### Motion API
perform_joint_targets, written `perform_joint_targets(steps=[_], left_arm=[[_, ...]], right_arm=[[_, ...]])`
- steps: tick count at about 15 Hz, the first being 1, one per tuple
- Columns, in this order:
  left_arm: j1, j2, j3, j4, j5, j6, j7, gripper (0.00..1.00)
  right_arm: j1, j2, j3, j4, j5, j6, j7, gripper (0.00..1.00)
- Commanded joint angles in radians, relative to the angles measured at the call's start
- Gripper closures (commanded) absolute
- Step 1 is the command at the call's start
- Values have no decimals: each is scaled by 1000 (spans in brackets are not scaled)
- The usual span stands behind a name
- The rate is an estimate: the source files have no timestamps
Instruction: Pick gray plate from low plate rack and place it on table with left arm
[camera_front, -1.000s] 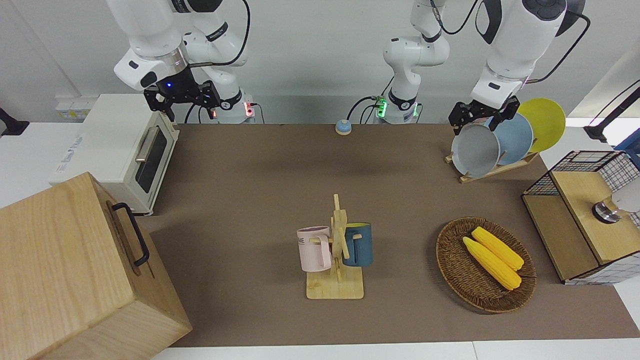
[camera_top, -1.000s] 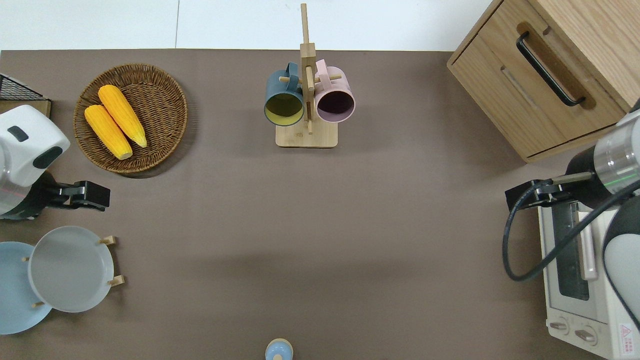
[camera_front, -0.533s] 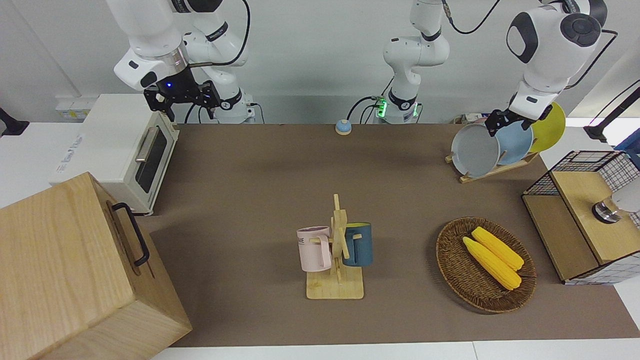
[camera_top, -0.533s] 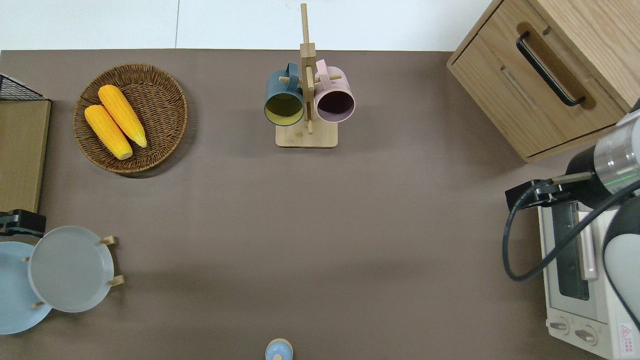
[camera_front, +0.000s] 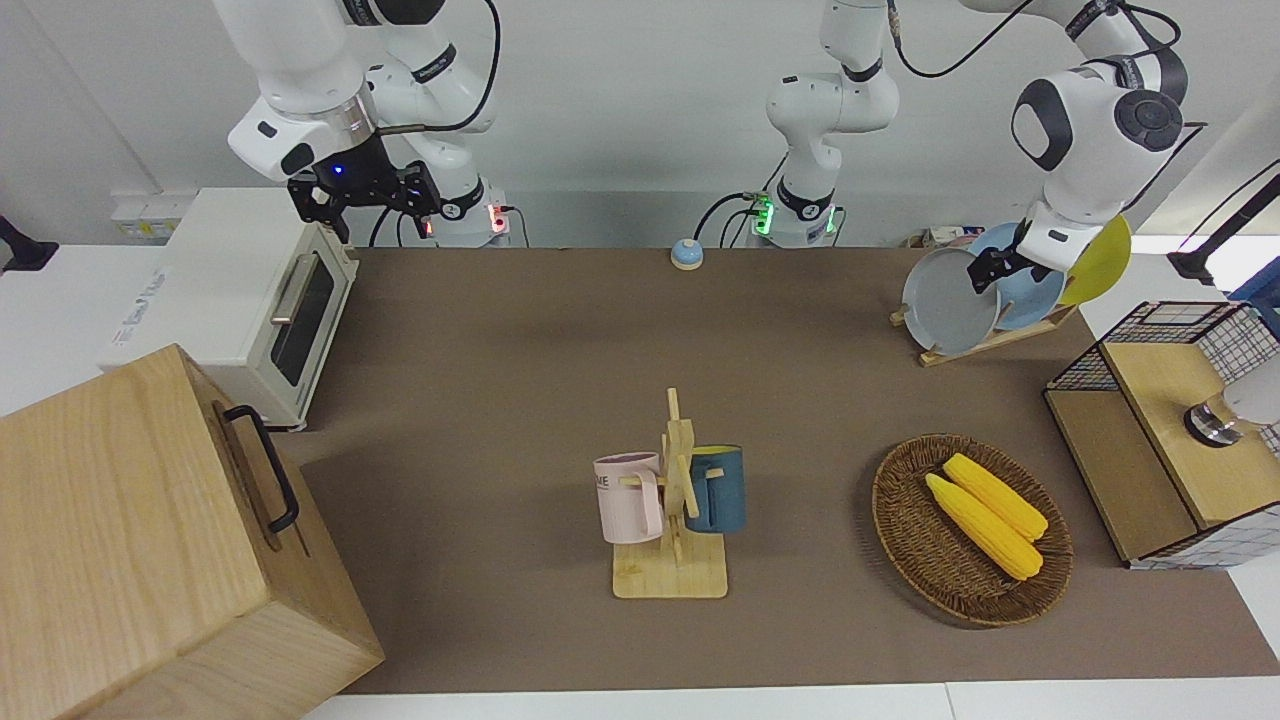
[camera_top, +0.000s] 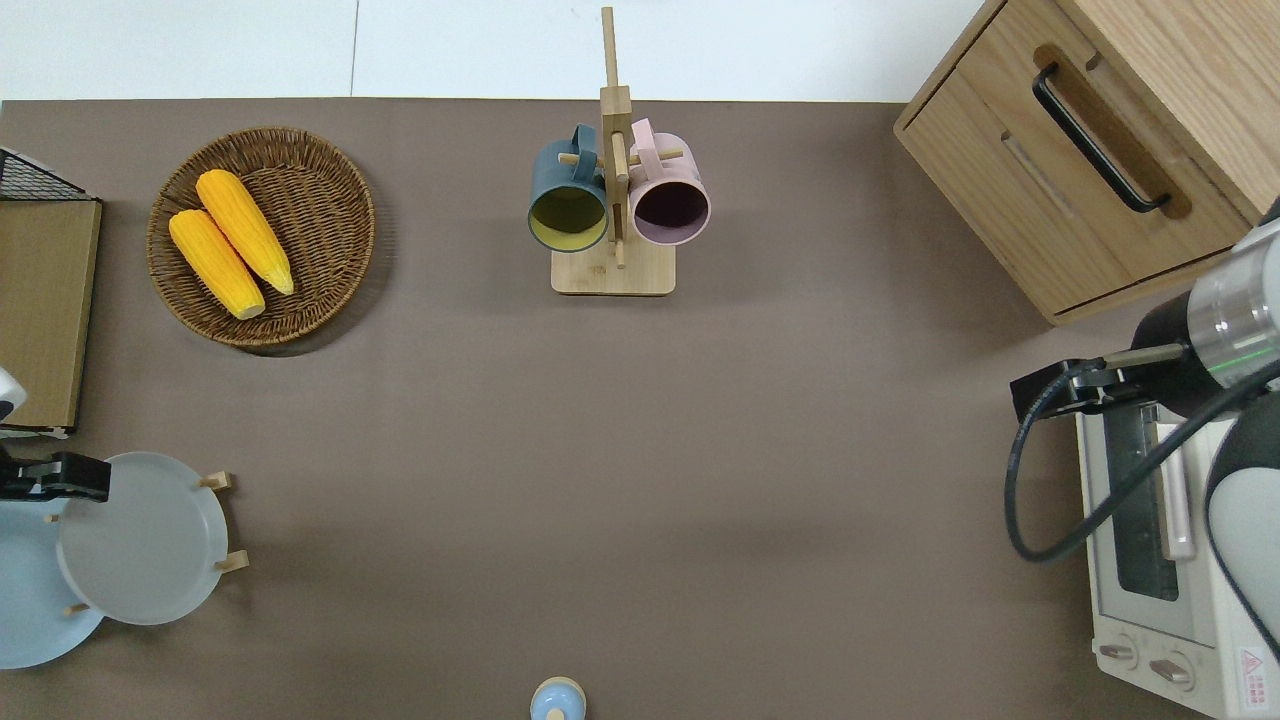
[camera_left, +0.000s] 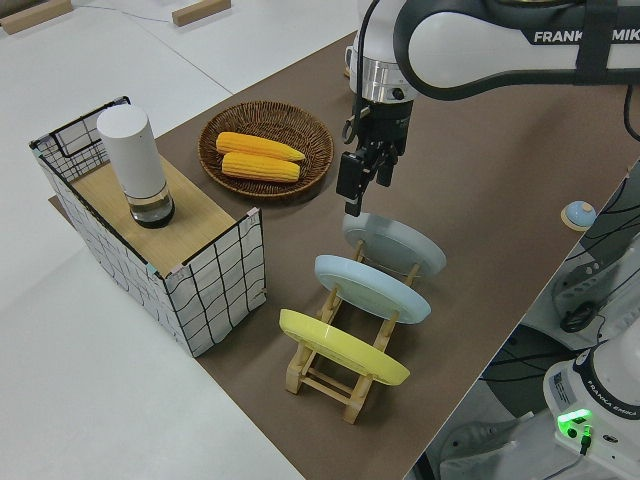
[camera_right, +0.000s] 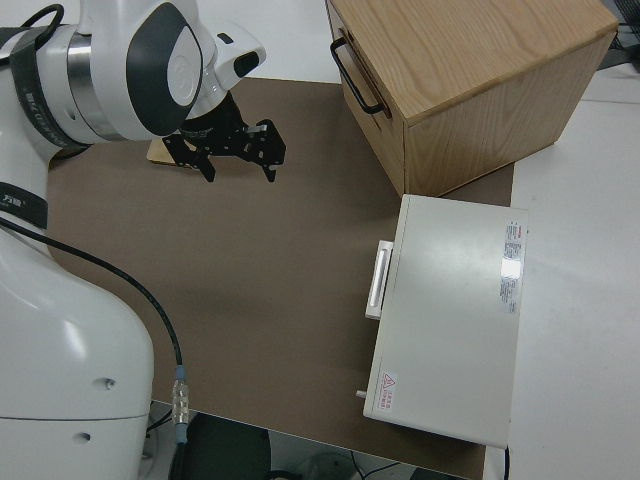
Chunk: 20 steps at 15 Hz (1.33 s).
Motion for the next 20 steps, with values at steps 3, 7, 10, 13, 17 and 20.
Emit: perform_joint_targets(steps=[3, 7, 10, 13, 17, 20], left_arm=[[-6, -104, 39, -179, -16, 128, -1, 5], [-11, -124, 39, -193, -16, 108, -8, 90], [-12, -124, 39, -190, -17, 100, -11, 444], [-12, -124, 47, -186, -19, 100, -11, 730], [-12, -124, 47, -178, -19, 100, -13, 867], [-15, -124, 47, -160, -17, 99, -19, 890]], right_arm=[[-23, -2, 20, 7, -5, -11, 12, 17], [-23, -2, 21, 7, -6, -11, 12, 17], [-23, -2, 21, 7, -6, -11, 12, 17], [-23, -2, 21, 7, -6, -11, 12, 17], [-23, -2, 20, 7, -6, -12, 12, 17], [-23, -2, 20, 7, -6, -11, 12, 17]])
